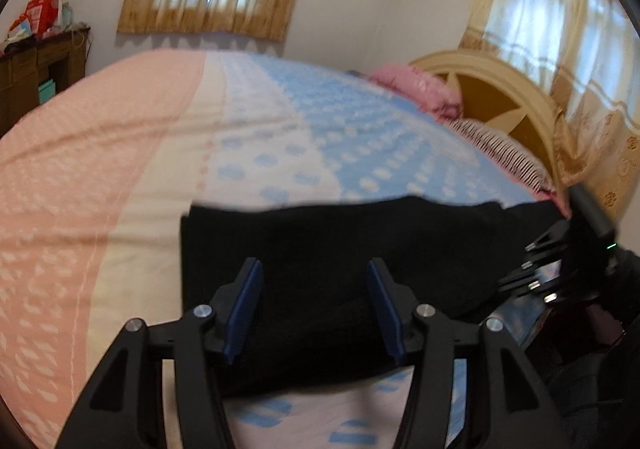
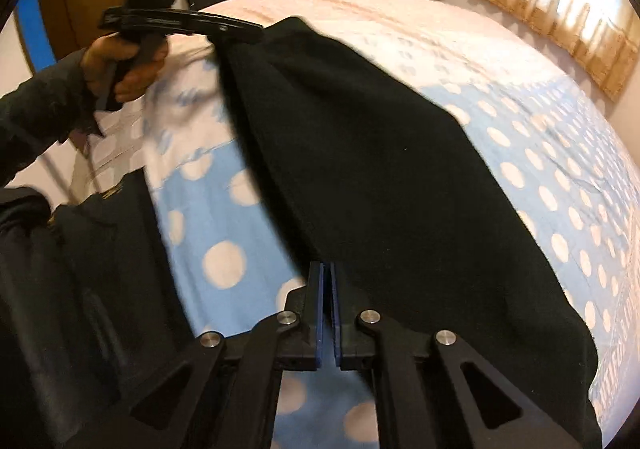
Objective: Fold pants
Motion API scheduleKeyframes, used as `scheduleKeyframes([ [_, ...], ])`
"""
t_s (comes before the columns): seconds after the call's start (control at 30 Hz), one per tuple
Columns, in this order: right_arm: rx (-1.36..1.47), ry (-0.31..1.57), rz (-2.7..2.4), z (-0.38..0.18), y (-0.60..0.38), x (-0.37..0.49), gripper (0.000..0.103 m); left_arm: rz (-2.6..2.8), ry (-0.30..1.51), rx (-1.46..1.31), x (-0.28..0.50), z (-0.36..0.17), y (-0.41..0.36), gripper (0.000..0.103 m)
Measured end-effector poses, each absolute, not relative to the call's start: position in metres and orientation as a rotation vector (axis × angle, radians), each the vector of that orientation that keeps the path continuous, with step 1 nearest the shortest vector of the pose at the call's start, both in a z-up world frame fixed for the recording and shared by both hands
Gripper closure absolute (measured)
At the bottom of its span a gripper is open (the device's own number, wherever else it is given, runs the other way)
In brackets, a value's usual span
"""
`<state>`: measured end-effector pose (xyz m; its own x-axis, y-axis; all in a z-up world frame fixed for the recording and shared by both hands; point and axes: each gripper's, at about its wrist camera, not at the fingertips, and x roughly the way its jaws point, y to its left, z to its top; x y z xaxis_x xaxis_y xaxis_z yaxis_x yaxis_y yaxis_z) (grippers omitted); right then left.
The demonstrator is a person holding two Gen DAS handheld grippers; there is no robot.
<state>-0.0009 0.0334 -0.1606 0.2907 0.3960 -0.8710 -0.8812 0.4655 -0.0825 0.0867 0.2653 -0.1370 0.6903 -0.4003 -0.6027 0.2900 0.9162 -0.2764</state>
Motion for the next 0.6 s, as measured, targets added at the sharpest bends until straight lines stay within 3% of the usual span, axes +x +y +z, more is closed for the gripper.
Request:
scheduleKeyframes([
  [0.2, -0.712, 0.967, 0.941, -0.191, 0.032, -0.008, 0.103, -0.394, 0.736, -0.184, 0.063, -0.141, 0.278, 0.046],
  [0.4, -0.642, 0.901, 0.941, -0.158, 0.024, 0.001, 0.099, -0.376, 0.696, -0.206, 0.064, -0.126, 0.281, 0.046],
  [0.43, -0.638, 0.886, 0.946, -0.152, 0.023, 0.002, 0.092, -0.379, 0.674, -0.203, 0.064, -0.121, 0.28, 0.042],
  [0.47, -0.634, 0.877, 0.951, -0.147, 0.023, 0.003, 0.075, -0.375, 0.659, -0.196, 0.065, -0.117, 0.279, 0.038],
  [0.53, -0.611, 0.872, 0.955, -0.14, 0.017, 0.007, 0.055, -0.368, 0.633, -0.188, 0.068, -0.112, 0.276, 0.028],
  [0.6, -0.569, 0.886, 0.96, -0.139, 0.013, 0.011, 0.054, -0.374, 0.652, -0.175, 0.075, -0.115, 0.272, 0.028],
])
